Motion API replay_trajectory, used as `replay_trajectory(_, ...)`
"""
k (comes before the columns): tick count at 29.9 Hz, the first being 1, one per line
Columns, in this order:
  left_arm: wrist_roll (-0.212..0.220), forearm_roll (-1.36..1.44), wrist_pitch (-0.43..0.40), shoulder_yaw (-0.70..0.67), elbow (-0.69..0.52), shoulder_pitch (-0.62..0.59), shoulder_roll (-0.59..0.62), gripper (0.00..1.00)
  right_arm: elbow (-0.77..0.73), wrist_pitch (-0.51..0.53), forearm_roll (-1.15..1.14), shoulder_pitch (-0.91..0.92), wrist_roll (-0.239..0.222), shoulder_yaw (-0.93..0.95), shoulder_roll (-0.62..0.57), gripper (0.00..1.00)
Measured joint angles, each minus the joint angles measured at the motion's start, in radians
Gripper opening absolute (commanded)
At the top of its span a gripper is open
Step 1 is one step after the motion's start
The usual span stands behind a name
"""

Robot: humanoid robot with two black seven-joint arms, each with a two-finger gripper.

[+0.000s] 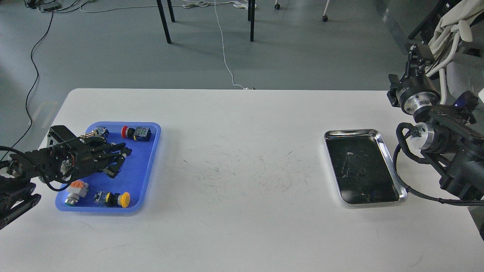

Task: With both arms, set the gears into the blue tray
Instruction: 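Lower the black gear onto a part in the blue tray, then open the left gripper and raise it away from the blue tray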

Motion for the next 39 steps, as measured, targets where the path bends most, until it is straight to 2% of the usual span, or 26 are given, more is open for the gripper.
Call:
replay_trajectory(13,0.0,-0.006,0.0,0.0,0.001,0.001,-0.014,0.21,0.005,0.0,0.0,0.002,0.0,0.0,0.0,0.97)
replay_trajectory(25,0.0,-0.006,0.001,0.0,0.027,0.003,-0.013,0.26,0.012,0.0,0.0,0.001,0.0,0.0,-0.003,0.97)
replay_trajectory(32,0.0,-0.027,0.002,0.0,0.028,0.007,-0.013,0.34,0.017,0.0,0.0,0.002,0.0,0.0,-0.005,0.97)
replay_trajectory(35,0.0,-0.033,0.002,0.001,0.029,0.008,-0.012,0.44,0.017,0.0,0.0,0.002,0.0,0.0,-0.007,0.97)
replay_trajectory(39,0.0,-0.054,0.002,0.001,0.029,0.008,-0.012,0.51,0.018,-0.001,0.0,0.002,0.0,0.0,-0.008,0.97)
